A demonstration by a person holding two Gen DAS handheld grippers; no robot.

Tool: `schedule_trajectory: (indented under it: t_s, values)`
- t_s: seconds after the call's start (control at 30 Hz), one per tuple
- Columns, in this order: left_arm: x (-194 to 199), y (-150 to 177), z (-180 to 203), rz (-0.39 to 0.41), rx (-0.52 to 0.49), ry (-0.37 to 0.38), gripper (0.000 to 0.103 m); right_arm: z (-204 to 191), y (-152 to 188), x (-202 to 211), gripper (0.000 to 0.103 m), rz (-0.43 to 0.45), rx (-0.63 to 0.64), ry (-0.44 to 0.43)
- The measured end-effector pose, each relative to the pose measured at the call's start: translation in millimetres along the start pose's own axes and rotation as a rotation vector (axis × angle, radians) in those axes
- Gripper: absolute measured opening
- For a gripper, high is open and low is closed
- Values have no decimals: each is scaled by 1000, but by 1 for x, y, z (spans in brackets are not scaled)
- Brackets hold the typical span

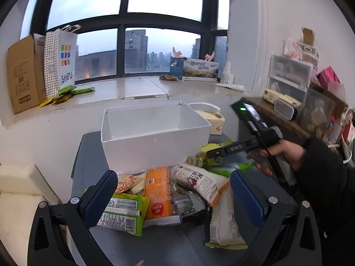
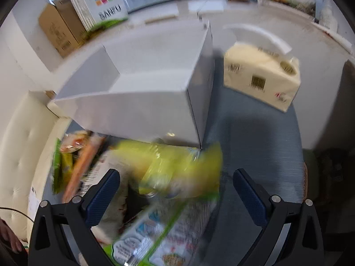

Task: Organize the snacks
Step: 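Grasp the yellow chip bag with the right gripper, then carry the chip bag into the box with the right gripper while the left drops a noodle packet in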

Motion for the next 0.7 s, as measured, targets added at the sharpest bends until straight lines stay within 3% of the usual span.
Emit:
schedule_trajectory:
  t_s: [0.07, 0.13, 0.23, 0.3, 0.43, 0.7]
  values:
    - [-2, 1, 0, -12, 5, 19, 103, -2, 0, -10, 103, -21, 13, 5]
    - [-3, 2, -1, -23, 21, 35, 103, -7, 1, -18, 80, -41, 17, -7]
    - [-4, 4, -5, -32, 33, 26, 103, -10, 3, -18, 55, -25, 34, 46]
    - [-5, 5, -11, -39, 55, 30, 103, -5, 6, -14, 45, 8, 22, 6]
    - [-6, 8, -22, -43, 94, 38, 103, 8, 13, 5, 37, 73, -17, -50]
    - [-27, 21, -38, -116, 79, 17, 103, 11, 38, 70, 30, 225, -22, -44]
Point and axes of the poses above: each gripper's, at about its wrist camera, not at the fingertips, and x roughly against the way its jaws point, z to its right, y to its underside, the point moved 1 cm from there along -x, roughly the way its jaws point, and after that the axes turned 5 degrees about -z, right-handed, at the moved point
